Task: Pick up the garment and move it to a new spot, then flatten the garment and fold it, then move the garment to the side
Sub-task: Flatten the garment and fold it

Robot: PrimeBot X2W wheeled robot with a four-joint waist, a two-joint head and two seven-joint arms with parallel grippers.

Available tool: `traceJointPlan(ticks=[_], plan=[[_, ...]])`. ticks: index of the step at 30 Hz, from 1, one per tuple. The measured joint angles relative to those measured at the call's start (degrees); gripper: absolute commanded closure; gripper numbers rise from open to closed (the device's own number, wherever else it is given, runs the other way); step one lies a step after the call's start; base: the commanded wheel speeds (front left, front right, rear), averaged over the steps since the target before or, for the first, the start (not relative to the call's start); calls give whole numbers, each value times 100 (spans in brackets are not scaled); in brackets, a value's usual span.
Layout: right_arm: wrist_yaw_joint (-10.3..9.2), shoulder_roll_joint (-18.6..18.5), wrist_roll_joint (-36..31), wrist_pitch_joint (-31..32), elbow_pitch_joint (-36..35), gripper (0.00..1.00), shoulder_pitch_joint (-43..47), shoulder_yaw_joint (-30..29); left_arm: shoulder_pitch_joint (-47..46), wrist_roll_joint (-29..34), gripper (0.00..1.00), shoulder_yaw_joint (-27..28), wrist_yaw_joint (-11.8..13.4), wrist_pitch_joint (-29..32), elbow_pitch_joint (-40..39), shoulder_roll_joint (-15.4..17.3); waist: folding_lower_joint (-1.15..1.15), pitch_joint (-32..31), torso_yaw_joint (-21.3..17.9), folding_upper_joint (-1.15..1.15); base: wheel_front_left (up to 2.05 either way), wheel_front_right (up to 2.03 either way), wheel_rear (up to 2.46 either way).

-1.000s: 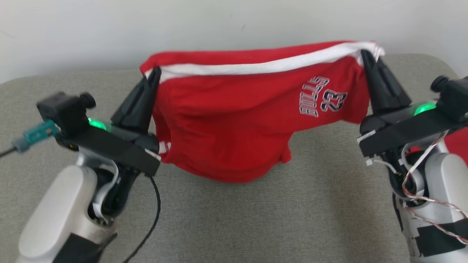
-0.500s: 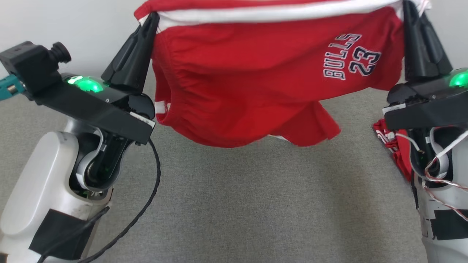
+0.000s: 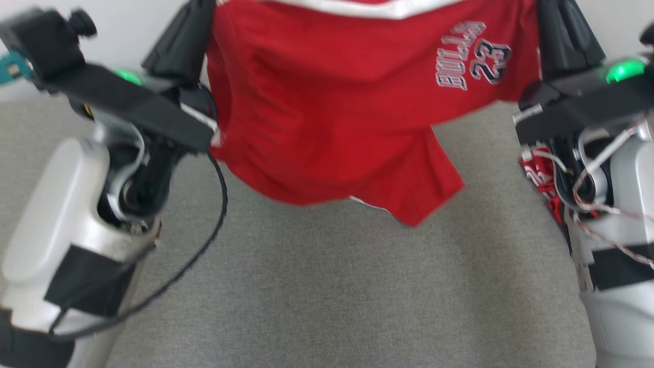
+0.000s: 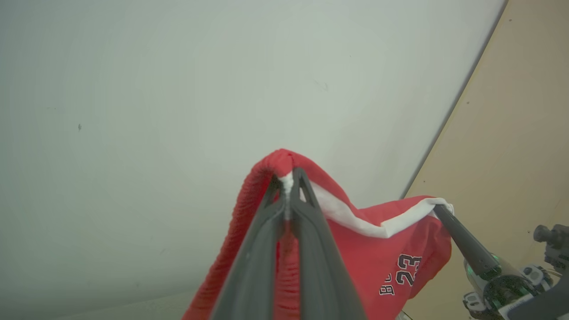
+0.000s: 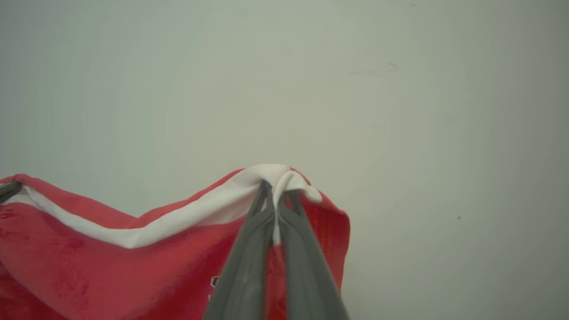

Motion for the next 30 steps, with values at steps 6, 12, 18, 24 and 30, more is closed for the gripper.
traceJointPlan(ticks=[6,12,18,24,30], plan=[[0,-30,51,-281,759,100,-834,304,-710,126,100,151,37,-162,441,-30,0,349,-69,0,0,0,0],[0,-69,-204,-1004,1470,100,-1660,432,-1240,331,100,281,54,-687,878,-131,1,700,-130,0,0,0,0],[0,-77,-619,-1675,1856,100,-2130,445,-1334,382,100,238,25,-1225,1047,-266,1,870,-146,1,0,0,0],[0,-131,-683,-1769,2091,100,-2045,656,-1084,342,100,-38,19,-1372,1096,-256,1,859,-89,0,0,0,0],[0,-366,-394,-1659,1993,100,-1483,967,-569,126,100,-528,-7,-1413,950,-164,1,767,-39,0,0,0,0]])
